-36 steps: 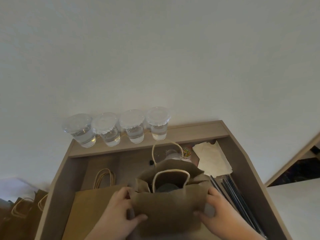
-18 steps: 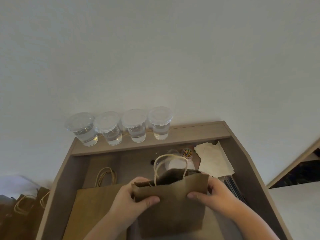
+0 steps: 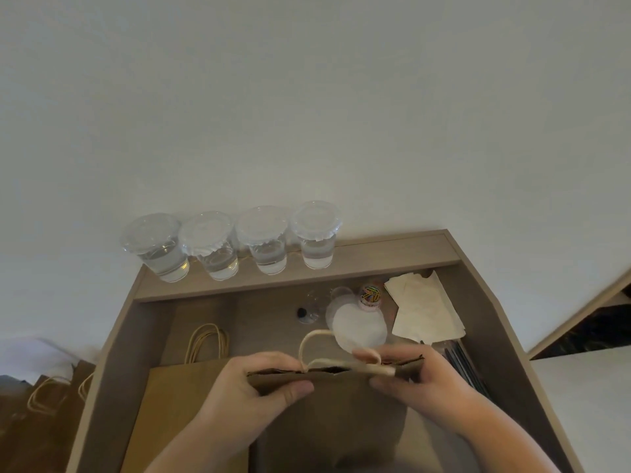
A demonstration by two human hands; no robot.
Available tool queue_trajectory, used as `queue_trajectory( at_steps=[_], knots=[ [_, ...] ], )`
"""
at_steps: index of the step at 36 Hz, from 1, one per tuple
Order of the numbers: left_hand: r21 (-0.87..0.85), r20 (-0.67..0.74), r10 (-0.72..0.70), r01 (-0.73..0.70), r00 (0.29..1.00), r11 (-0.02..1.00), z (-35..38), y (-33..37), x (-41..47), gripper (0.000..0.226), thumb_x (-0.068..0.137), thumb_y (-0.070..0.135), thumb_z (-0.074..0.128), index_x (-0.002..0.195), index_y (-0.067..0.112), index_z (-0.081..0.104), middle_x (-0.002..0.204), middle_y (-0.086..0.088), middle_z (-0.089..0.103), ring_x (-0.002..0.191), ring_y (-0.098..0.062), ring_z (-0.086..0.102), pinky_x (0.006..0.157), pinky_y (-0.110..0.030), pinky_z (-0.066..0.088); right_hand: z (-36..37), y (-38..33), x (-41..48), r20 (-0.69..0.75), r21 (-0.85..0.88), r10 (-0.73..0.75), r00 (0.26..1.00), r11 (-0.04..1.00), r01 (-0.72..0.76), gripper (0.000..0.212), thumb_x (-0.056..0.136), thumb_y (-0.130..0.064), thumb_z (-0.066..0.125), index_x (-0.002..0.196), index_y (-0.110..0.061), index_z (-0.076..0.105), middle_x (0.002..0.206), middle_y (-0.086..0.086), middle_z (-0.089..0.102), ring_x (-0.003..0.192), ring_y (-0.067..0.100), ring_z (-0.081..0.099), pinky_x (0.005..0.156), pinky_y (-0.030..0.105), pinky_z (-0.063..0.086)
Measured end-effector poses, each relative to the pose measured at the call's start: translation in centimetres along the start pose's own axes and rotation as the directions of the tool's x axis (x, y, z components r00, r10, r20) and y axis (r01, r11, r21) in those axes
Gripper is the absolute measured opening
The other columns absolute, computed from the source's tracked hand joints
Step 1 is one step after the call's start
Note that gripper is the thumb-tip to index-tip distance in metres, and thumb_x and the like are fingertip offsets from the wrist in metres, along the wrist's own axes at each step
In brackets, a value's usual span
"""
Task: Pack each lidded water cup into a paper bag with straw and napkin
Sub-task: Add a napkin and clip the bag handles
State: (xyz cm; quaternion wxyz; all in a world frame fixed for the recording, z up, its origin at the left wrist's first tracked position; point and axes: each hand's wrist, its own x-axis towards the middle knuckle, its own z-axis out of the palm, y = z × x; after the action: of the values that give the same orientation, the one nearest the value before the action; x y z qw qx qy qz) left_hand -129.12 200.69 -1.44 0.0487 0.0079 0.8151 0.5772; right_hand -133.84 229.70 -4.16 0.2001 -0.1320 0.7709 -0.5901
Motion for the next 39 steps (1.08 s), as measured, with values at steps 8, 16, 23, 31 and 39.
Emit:
queue_trajectory(
  at_steps=[8,16,23,31,39],
  knots=[
    [0.015,0.016,-0.005,0.004,1.0,1.0,-1.0,0.6,-0.5,0.017,0.086,0.039,0.085,0.085,0.022,0.083,0.084,0.002,0.076,0.082,-0.012,0.072,0.076,-0.026,0.055,0.4,-0.1,0.2,0.08,-0.065,0.001,0.997,0.998,0.004,0.025,0.088,-0.061,0.071,0.103,-0.042,0.08,0.1,-0.01,0.077,0.096,0.007,0.069,0.084,0.025,0.048],
    [-0.015,-0.055,-0.168,0.167,0.984,0.986,-1.2,0.3,-1.0,0.029,0.075,0.055,0.079,0.091,0.031,0.085,0.086,-0.002,0.081,0.084,-0.016,0.076,0.084,-0.044,0.06,0.8,0.5,0.7,0.063,0.154,-0.013,0.998,0.988,0.003,0.076,0.087,-0.079,0.066,0.106,-0.007,0.081,0.102,0.02,0.077,0.096,0.04,0.07,0.088,0.049,0.051],
    [-0.078,-0.037,-0.234,0.23,0.972,0.97,-1.1,0.3,-0.5,0.027,0.079,0.056,0.075,0.093,0.035,0.085,0.091,0.0,0.082,0.088,-0.016,0.077,0.085,-0.041,0.063,-1.9,3.5,6.7,-0.261,0.159,0.117,0.958,0.984,-0.077,0.044,0.101,-0.056,0.055,0.105,-0.023,0.084,0.085,0.005,0.076,0.081,0.017,0.072,0.081,0.038,0.058],
    [-0.068,-0.076,-0.231,0.226,0.97,0.972,-0.4,0.6,-0.5,0.024,0.072,0.05,0.08,0.084,0.029,0.086,0.08,0.001,0.081,0.077,-0.006,0.075,0.068,-0.015,0.054,-4.6,8.2,15.5,-0.475,-0.373,0.128,0.871,0.867,-0.331,0.026,0.098,-0.02,0.06,0.112,-0.027,0.081,0.089,-0.01,0.073,0.073,0.009,0.065,0.067,0.026,0.049],
    [-0.142,-0.038,-0.234,0.226,0.972,0.964,-0.5,0.6,-0.7,0.02,0.074,0.035,0.083,0.085,0.019,0.086,0.081,-0.009,0.08,0.078,-0.014,0.074,0.075,-0.025,0.058,-5.1,8.7,19.5,-0.46,-0.534,0.164,0.873,0.734,-0.419,0.021,0.097,-0.037,0.063,0.108,-0.039,0.081,0.103,-0.005,0.078,0.078,0.02,0.07,0.071,0.035,0.06]
  ],
)
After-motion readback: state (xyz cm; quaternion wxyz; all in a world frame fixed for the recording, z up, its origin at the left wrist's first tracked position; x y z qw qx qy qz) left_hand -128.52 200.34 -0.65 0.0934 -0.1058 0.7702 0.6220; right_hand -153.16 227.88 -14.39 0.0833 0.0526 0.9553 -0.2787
